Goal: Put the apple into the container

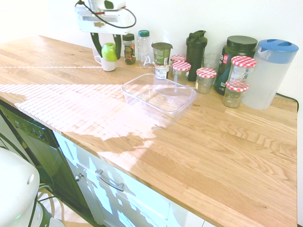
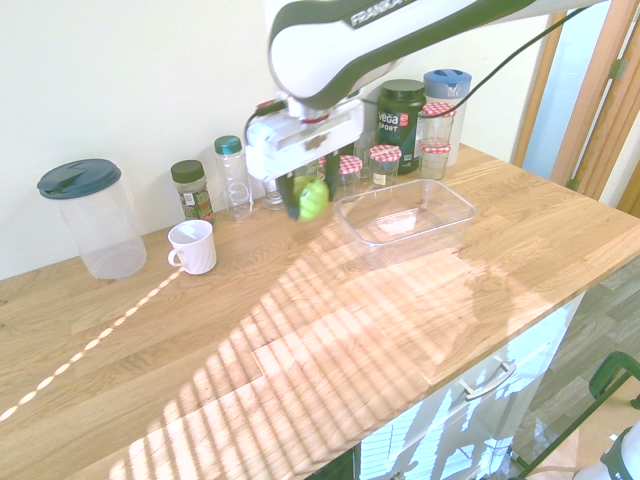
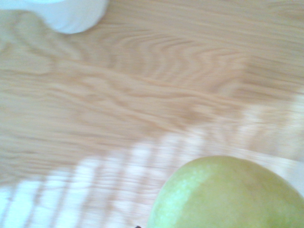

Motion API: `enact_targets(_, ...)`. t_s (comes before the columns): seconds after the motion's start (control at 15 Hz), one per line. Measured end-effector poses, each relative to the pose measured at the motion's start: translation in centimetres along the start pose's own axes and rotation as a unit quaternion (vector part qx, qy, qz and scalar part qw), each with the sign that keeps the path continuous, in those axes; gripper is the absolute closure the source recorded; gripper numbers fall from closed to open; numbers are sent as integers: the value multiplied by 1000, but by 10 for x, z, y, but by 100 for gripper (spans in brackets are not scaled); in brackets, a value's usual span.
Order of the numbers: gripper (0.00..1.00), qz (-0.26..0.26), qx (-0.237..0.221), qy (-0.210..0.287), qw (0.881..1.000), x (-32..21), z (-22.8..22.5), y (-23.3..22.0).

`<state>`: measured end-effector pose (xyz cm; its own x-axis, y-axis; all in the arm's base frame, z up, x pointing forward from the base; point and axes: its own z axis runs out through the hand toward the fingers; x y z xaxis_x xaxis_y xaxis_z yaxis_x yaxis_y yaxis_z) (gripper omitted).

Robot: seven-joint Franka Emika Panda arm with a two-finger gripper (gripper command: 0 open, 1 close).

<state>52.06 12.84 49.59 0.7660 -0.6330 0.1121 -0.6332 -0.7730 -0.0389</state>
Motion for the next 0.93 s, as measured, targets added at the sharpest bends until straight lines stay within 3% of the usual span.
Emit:
enact_targets(0.4,100,79,-29,-22,996,78,40,112)
enact_targets(0.87,100,106,-36,-32,993,98,109,153)
enact_targets(0.93,0,107,-32,-28,993,102,117,157)
